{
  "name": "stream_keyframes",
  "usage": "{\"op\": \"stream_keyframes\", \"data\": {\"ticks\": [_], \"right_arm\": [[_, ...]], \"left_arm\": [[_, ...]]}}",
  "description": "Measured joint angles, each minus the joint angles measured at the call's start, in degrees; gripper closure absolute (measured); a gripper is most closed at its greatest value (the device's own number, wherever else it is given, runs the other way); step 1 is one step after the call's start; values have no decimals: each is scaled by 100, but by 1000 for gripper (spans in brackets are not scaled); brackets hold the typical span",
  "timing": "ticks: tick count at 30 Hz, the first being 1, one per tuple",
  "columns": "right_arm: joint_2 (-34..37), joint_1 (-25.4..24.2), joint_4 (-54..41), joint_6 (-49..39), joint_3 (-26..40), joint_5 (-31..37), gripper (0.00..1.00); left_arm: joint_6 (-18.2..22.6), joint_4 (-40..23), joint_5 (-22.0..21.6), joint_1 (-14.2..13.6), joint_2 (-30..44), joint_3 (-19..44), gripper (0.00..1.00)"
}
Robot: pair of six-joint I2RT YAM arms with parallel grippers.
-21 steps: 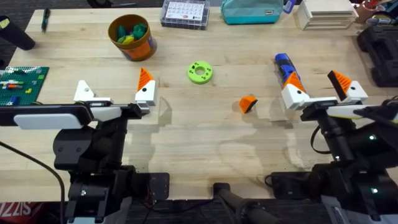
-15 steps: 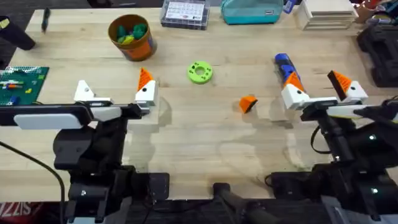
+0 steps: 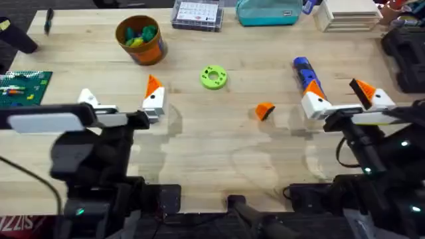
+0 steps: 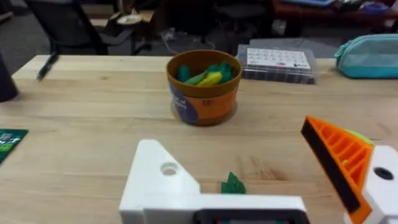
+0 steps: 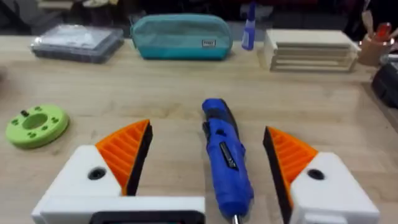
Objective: Pick up the gripper from the table and insert it into the empty holder that is missing its gripper. Then pick up a screw, insert it into the mounting hole, and use the screwdriver to tighten it. Finally, clean up the table by picking up the vegetable and placing it into the bucket.
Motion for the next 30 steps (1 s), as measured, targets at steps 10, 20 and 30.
{"op": "stream_keyframes", "data": {"ticks": [10, 20, 30], "right_arm": [[1986, 0, -1415, 2, 2268, -7, 8], [4255, 0, -3253, 0, 4929, -24, 8], [4401, 0, -3421, 0, 5220, -24, 8]], "left_arm": [[-2, -2343, -195, 0, 2085, 2838, 15], [0, -4547, -210, 0, 4309, 5327, 15], [-2, -5252, -84, 0, 4519, 5533, 15]]}}
